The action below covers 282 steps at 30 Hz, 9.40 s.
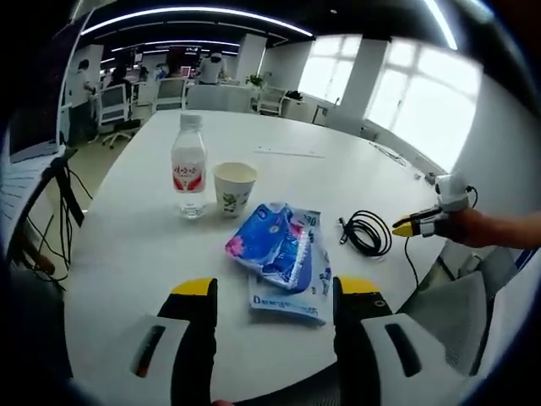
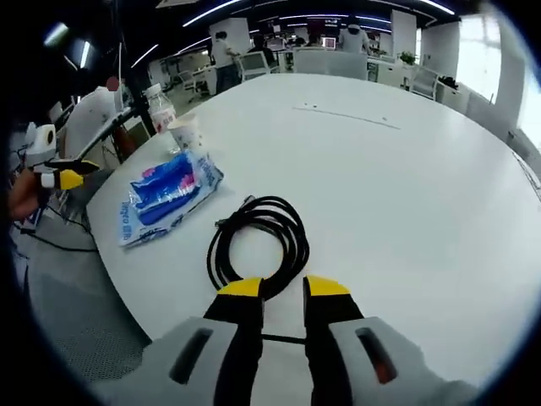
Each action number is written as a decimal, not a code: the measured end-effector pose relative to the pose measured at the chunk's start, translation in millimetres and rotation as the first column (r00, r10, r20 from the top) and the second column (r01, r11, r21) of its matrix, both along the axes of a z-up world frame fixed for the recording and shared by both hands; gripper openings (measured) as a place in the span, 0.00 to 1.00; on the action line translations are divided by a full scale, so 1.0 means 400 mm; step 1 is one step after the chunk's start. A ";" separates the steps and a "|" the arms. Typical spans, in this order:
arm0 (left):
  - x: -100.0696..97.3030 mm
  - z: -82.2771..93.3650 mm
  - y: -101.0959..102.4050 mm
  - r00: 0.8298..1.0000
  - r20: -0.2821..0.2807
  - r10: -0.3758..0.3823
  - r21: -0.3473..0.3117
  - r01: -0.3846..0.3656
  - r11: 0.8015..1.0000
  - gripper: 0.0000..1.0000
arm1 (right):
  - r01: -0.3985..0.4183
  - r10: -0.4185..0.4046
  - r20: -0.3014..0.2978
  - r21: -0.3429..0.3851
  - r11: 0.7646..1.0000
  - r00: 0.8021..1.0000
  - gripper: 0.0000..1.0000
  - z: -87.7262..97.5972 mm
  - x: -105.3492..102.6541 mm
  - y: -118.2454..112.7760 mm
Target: Arrange the tabletop items into an orderly group along one side of the table until the central work area is clear of visible clutter.
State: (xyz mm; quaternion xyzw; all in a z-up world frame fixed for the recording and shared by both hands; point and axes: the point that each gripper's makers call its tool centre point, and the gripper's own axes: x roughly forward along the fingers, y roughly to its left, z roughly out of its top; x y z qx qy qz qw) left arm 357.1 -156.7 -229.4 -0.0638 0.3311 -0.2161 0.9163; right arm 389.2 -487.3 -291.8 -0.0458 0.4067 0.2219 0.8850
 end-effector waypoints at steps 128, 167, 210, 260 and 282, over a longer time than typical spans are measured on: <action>-0.009 0.018 0.038 0.996 -0.006 0.090 -0.024 -0.090 0.996 0.55 | 0.004 -0.008 0.011 0.303 0.953 1.000 0.00 0.039 0.244 0.297; 0.007 0.022 0.011 0.996 -0.011 0.089 -0.024 -0.089 0.996 0.56 | 0.182 -0.235 0.103 0.371 0.910 0.966 0.00 0.208 0.381 0.079; 0.004 0.019 0.011 0.995 -0.026 0.100 -0.004 -0.100 0.995 0.56 | 0.310 -0.330 0.007 0.327 0.893 0.944 0.00 0.076 0.366 -0.082; -0.002 0.021 0.027 0.993 -0.024 0.116 -0.008 -0.116 0.993 0.56 | 0.308 -0.311 -0.029 0.245 0.919 0.950 0.00 0.015 0.317 -0.108; -0.012 0.015 0.033 0.993 -0.026 0.116 0.000 -0.116 0.993 0.56 | -0.175 0.181 0.037 -0.116 0.978 0.983 0.08 0.022 0.335 -0.075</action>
